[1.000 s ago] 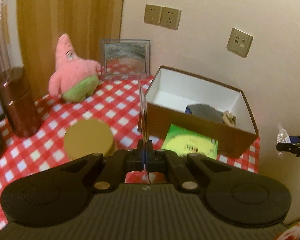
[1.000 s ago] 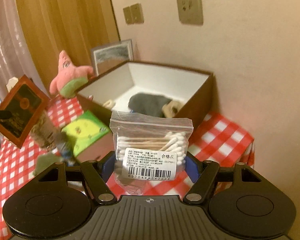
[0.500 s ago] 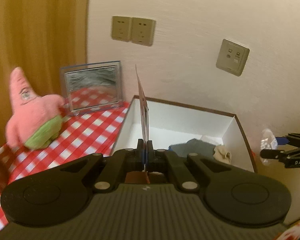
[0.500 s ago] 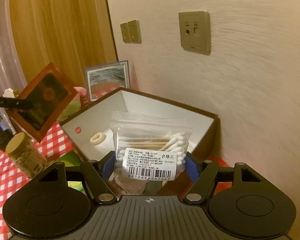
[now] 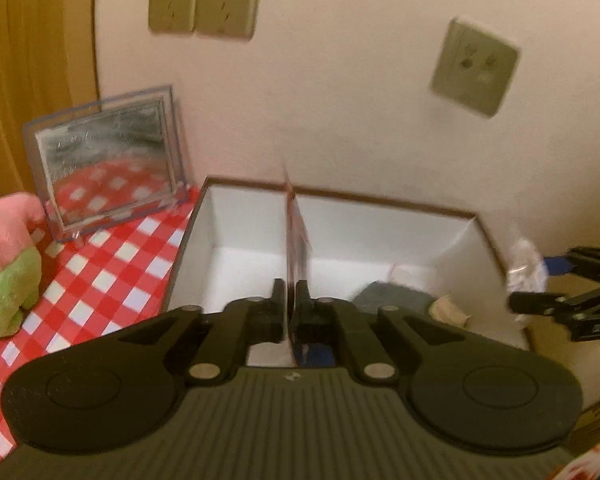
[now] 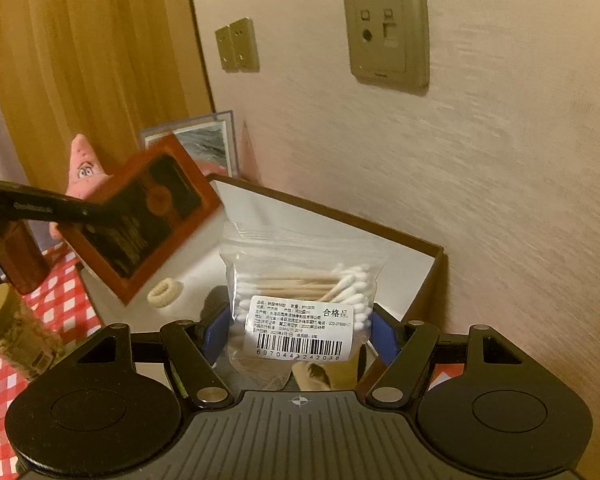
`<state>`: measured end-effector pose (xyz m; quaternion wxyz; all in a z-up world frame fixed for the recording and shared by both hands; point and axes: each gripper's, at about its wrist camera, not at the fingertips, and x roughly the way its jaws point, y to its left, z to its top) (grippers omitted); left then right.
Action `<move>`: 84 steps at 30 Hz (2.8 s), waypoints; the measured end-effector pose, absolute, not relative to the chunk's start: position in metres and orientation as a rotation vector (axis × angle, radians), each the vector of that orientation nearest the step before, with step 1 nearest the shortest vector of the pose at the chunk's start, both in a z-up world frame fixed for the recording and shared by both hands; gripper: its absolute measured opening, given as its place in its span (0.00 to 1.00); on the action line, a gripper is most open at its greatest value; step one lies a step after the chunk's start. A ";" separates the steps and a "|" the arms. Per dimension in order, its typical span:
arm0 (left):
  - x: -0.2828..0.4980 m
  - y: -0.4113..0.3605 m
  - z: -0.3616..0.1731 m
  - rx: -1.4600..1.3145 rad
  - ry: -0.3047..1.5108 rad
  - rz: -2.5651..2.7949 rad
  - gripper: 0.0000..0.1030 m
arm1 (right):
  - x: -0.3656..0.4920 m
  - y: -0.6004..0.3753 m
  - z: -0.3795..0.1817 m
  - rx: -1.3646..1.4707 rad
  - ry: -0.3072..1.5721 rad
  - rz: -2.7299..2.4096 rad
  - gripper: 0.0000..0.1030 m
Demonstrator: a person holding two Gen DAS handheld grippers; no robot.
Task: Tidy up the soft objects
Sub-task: 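Carry both items over the box and open both grippers to drop them, then move both open grippers back to the mint-green towel and knit sock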
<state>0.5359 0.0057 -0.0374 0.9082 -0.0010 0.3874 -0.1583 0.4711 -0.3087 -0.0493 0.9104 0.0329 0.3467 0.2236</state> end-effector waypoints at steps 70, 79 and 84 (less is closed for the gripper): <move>0.318 0.024 -0.004 -0.168 0.810 -0.001 0.34 | 0.381 -0.284 -0.031 0.053 0.736 0.529 0.85; 0.259 0.040 -0.013 -0.222 0.836 0.076 0.34 | 0.342 -0.278 -0.034 0.057 0.771 0.566 0.84; 0.236 0.046 -0.018 -0.226 0.852 0.105 0.34 | 0.323 -0.269 -0.038 0.059 0.786 0.605 0.84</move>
